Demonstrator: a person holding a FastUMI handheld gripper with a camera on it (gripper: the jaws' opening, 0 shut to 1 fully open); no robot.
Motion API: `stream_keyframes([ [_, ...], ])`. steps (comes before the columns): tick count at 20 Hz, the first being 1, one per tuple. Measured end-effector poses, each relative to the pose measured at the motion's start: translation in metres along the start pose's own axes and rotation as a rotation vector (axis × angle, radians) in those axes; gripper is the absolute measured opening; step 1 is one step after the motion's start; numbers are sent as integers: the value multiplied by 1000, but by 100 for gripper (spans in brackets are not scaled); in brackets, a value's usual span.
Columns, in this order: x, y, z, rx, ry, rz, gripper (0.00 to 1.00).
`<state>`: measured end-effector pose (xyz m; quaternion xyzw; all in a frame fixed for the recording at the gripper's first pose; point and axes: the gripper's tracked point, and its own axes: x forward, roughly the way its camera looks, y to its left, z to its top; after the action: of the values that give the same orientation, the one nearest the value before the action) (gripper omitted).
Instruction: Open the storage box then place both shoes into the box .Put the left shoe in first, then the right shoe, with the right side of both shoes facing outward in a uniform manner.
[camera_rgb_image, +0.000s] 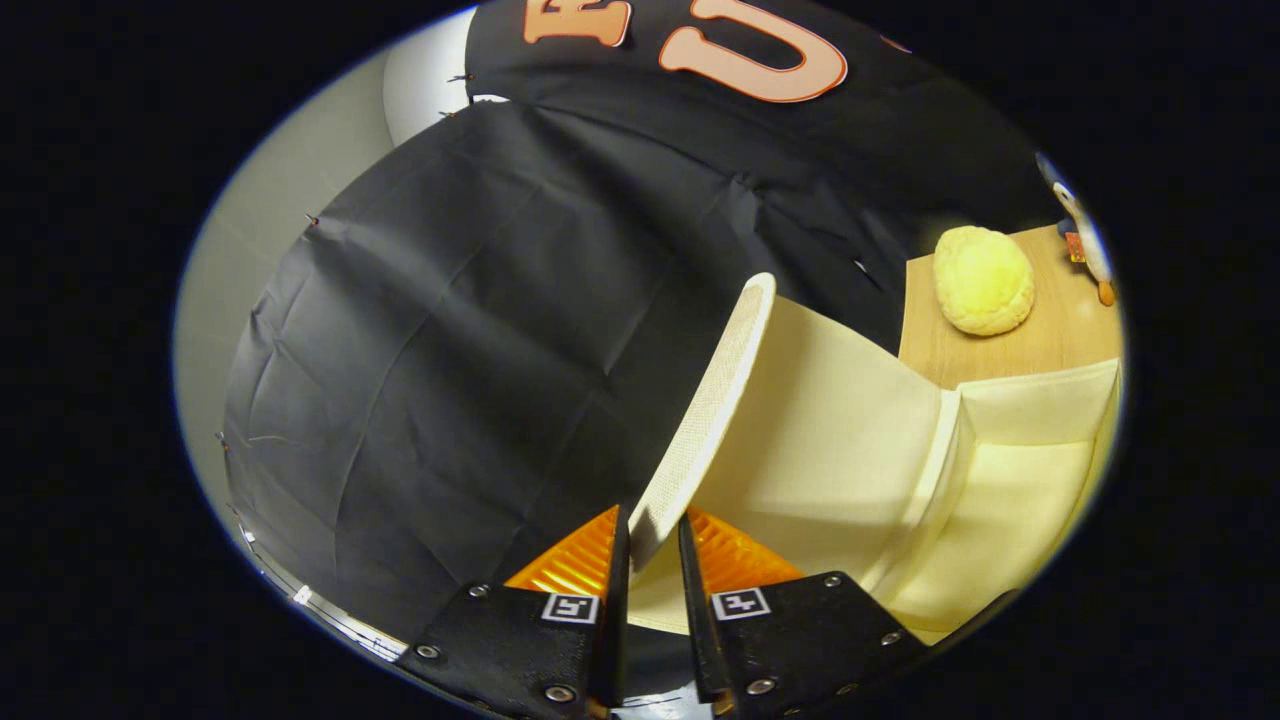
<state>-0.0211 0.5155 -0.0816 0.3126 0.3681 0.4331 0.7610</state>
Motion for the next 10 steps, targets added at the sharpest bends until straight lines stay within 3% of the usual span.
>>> stream_keyframes([
  [3,-2,-8,-6,-29,-1,-42,66],
  [5,-12,-21,-5,-76,-12,-93,83],
  [10,-72,-89,-5,-189,-67,-284,93],
])
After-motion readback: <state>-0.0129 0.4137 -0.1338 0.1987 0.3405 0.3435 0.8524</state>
